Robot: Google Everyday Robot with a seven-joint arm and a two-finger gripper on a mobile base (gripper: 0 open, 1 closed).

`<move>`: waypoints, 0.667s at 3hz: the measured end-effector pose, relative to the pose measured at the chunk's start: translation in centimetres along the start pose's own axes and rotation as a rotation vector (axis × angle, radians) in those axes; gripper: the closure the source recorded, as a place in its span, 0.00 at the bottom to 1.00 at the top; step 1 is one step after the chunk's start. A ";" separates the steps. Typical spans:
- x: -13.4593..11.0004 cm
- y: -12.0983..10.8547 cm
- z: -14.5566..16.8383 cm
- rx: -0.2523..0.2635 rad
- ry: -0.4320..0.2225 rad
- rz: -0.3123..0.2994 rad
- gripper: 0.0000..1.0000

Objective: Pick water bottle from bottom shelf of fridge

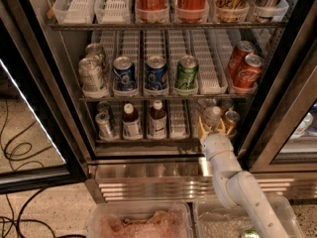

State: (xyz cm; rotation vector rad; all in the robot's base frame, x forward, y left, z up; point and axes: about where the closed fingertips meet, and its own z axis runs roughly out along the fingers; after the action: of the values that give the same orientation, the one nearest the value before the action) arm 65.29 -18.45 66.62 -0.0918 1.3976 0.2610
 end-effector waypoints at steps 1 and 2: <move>0.1 -0.1 -1.4 -0.103 0.049 -0.042 1.00; -0.6 0.4 -1.9 -0.169 0.017 -0.088 1.00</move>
Offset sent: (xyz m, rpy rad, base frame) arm -0.0313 0.0050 0.0031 -0.1264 -0.1034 0.2071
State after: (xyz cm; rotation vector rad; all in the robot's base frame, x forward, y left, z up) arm 63.27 -18.53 66.95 -0.2946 1.3824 0.3052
